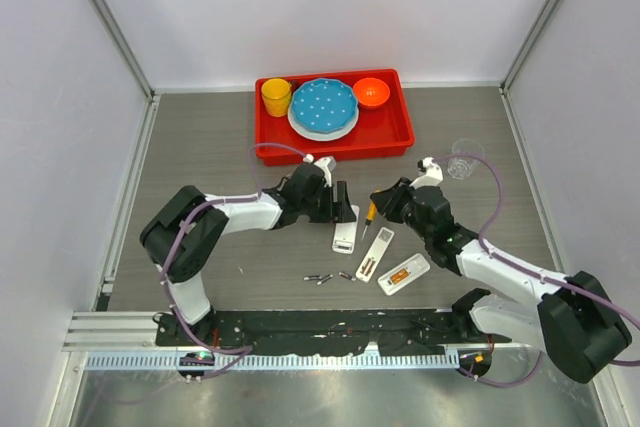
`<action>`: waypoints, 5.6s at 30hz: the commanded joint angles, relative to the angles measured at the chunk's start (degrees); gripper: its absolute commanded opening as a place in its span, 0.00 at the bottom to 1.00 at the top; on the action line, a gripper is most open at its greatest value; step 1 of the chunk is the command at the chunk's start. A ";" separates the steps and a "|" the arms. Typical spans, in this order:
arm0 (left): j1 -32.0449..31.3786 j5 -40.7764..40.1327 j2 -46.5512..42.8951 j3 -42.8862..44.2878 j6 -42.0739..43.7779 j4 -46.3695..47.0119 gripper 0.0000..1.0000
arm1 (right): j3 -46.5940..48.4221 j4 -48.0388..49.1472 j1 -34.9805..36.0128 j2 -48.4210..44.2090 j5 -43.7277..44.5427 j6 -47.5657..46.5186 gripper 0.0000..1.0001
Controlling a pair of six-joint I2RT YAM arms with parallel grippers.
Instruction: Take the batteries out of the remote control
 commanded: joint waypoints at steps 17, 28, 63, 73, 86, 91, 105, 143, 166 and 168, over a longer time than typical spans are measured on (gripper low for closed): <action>-2.86 -8.39 -19.71 -13.28 0.91 -8.75 0.53 | 3.01 15.46 0.60 14.58 -6.02 -2.63 0.01; -10.17 -10.16 -17.17 -17.33 -3.57 -4.89 0.24 | 4.42 17.31 3.58 18.98 -6.99 -4.38 0.01; -10.87 -16.14 -10.39 -17.77 -8.32 -2.42 0.00 | -5.25 33.13 15.72 10.36 11.56 -17.22 0.01; -10.87 -17.72 -11.98 -18.66 -8.59 -4.27 0.00 | -2.70 38.13 17.47 17.48 14.98 -18.10 0.01; -10.70 -18.16 -10.40 -18.30 -9.11 -4.71 0.00 | -1.21 34.98 19.05 20.57 14.47 -19.16 0.01; -10.08 -18.86 -9.43 -17.16 -9.47 -5.76 0.00 | -0.16 28.57 19.05 18.37 12.88 -14.69 0.01; -8.15 -17.63 -4.59 -14.00 -8.76 -6.03 0.00 | -1.47 30.40 13.61 25.92 5.15 4.82 0.01; -6.83 -9.82 -9.96 -18.39 -2.52 -1.02 0.00 | -4.98 47.26 4.91 31.37 -9.61 13.12 0.01; -8.15 -13.49 -10.82 -16.55 -2.08 -3.38 0.00 | -6.57 64.25 1.48 47.64 -13.05 31.21 0.01; -8.15 -16.22 -14.76 -16.63 -1.47 -6.19 0.00 | -6.40 62.67 1.56 47.29 -12.61 29.54 0.01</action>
